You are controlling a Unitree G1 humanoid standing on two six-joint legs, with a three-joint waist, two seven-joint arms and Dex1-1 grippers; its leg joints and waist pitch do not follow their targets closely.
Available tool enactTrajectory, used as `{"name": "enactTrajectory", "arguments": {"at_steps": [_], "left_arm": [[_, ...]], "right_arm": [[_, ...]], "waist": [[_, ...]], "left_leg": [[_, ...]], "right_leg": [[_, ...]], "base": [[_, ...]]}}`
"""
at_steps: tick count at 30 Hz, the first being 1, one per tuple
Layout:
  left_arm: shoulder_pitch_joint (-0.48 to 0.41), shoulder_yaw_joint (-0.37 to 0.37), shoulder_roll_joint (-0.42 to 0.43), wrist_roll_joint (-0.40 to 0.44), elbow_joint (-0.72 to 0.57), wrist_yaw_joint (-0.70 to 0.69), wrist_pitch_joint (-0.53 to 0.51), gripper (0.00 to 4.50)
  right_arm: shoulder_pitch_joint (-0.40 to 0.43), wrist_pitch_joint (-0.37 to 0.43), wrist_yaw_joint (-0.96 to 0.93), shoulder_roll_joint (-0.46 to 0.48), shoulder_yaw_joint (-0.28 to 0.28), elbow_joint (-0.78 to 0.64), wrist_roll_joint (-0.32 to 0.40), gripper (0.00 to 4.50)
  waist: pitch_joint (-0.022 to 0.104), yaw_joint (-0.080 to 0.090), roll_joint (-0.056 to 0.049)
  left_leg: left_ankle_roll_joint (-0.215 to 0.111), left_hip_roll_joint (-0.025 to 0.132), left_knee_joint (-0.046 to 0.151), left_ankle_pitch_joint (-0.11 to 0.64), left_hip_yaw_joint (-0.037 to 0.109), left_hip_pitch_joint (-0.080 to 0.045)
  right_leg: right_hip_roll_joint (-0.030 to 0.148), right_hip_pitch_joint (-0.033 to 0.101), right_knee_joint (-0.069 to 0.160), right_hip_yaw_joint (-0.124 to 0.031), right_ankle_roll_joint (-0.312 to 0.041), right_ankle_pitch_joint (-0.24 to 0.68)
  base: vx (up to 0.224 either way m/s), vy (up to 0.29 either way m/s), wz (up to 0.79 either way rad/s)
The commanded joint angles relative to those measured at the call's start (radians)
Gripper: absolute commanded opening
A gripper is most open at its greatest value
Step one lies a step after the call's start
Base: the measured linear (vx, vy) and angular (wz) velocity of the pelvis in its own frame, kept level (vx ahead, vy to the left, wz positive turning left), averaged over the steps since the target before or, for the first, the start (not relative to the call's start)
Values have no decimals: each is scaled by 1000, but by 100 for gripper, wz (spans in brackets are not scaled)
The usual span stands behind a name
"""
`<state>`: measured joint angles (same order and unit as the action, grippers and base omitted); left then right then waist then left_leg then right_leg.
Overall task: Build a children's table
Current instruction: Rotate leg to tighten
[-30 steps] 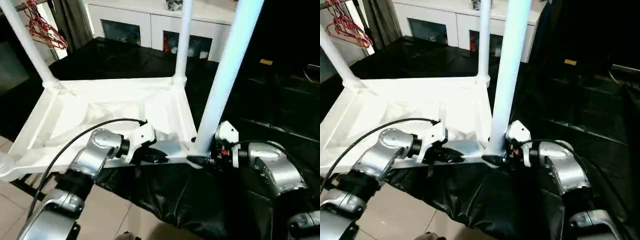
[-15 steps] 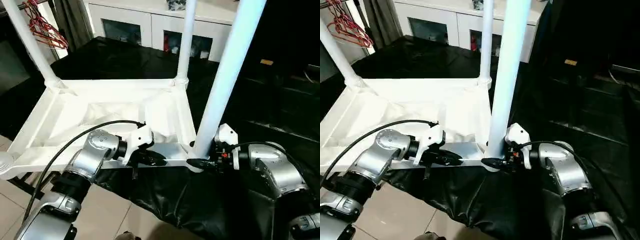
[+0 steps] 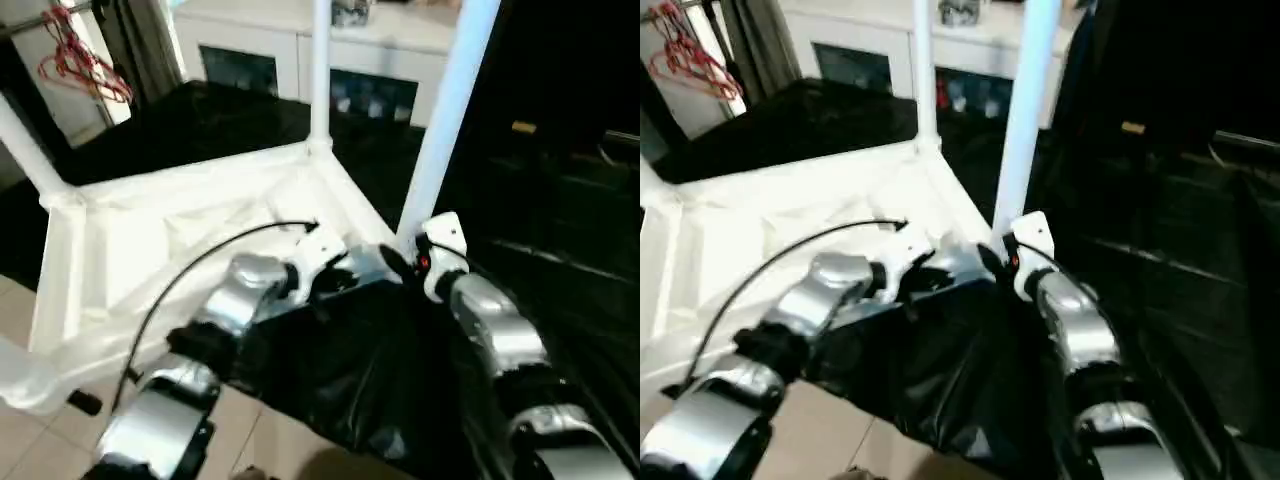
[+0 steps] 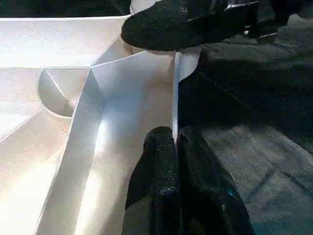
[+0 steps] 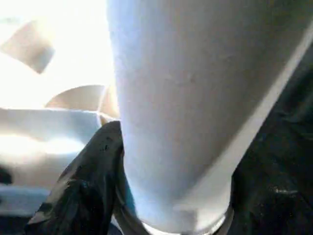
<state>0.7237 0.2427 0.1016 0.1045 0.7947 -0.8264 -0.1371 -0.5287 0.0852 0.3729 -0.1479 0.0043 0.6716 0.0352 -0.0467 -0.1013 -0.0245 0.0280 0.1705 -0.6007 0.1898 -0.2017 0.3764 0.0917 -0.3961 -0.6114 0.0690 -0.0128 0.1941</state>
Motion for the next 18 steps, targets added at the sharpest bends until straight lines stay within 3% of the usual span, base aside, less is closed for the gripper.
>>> {"name": "enactTrajectory", "arguments": {"at_steps": [1,2,5,7,11,14,18], "left_arm": [[44,-3,-79,-35,-5,44,27,0],[43,0,-83,-36,-6,31,32,0],[37,2,-75,-34,-12,15,38,0],[34,4,-67,-34,-12,5,48,0],[8,7,-36,-50,-41,-72,71,0],[-30,14,0,-78,-94,-172,73,0],[-45,17,19,-86,-114,-208,74,0]], "right_arm": [[11,-2,35,75,80,40,-33,267],[8,-2,66,84,67,31,-7,337],[10,18,109,73,58,12,19,343],[10,14,117,62,60,13,16,382],[7,-31,173,9,72,14,4,393],[17,-51,304,-43,89,-25,16,393],[31,-58,389,-72,106,-56,27,393]], "waist": [[62,2,17],[61,3,17],[60,2,17],[60,3,16],[63,3,19],[66,0,23],[64,-6,22]], "left_leg": [[-37,60,77,171,31,-18],[-42,60,77,170,31,-16],[-52,62,78,174,32,-15],[-48,63,79,183,33,-17],[-60,63,76,157,31,-14],[-100,62,68,111,29,-9],[-115,65,67,113,27,-8]], "right_leg": [[76,42,75,-50,-218,155],[76,44,74,-50,-218,152],[77,44,76,-49,-215,166],[76,43,78,-49,-213,183],[76,46,72,-49,-220,137],[78,50,64,-48,-242,69],[76,47,63,-45,-249,81]], "base": [[0,0,0],[0,0,0],[0,0,0],[0,0,0],[0,0,0],[0,0,0],[0,0,0]]}}
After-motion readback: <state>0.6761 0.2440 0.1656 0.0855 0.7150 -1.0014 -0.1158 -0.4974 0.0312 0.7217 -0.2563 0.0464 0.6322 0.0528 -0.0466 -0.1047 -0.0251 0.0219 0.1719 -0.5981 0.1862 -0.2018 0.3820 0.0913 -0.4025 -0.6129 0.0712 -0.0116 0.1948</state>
